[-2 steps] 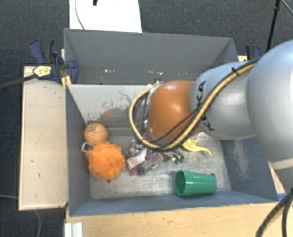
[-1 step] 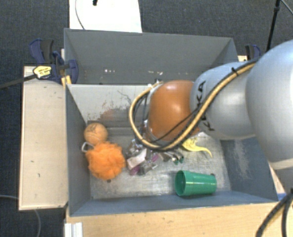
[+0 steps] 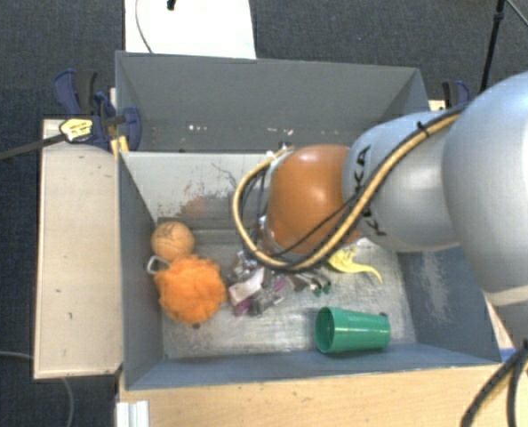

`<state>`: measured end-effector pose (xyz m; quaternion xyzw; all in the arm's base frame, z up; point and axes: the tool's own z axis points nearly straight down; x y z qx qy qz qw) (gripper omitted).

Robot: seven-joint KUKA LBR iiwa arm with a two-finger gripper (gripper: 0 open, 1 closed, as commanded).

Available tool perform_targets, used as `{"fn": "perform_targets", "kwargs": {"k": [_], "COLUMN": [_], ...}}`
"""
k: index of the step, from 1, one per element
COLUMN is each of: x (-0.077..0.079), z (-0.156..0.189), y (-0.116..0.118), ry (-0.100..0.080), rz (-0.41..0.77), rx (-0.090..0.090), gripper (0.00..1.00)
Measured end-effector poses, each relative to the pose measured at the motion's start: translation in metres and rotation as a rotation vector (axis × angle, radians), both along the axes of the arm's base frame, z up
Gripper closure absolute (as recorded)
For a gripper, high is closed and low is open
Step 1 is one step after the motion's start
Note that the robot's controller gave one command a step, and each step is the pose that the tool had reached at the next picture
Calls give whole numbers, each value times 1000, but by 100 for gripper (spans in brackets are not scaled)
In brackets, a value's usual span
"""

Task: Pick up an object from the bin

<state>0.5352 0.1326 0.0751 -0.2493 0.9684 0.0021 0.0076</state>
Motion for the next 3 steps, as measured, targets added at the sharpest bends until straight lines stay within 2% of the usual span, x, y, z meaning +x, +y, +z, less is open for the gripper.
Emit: {"fn": "perform_targets", "kwargs": {"k": [2, 3], "x": [0, 24], "z": [0, 157], "y": [0, 2], "ry": [0, 7], "rz": [-2, 8], "rx": [0, -6], "gripper": [100, 100]}}
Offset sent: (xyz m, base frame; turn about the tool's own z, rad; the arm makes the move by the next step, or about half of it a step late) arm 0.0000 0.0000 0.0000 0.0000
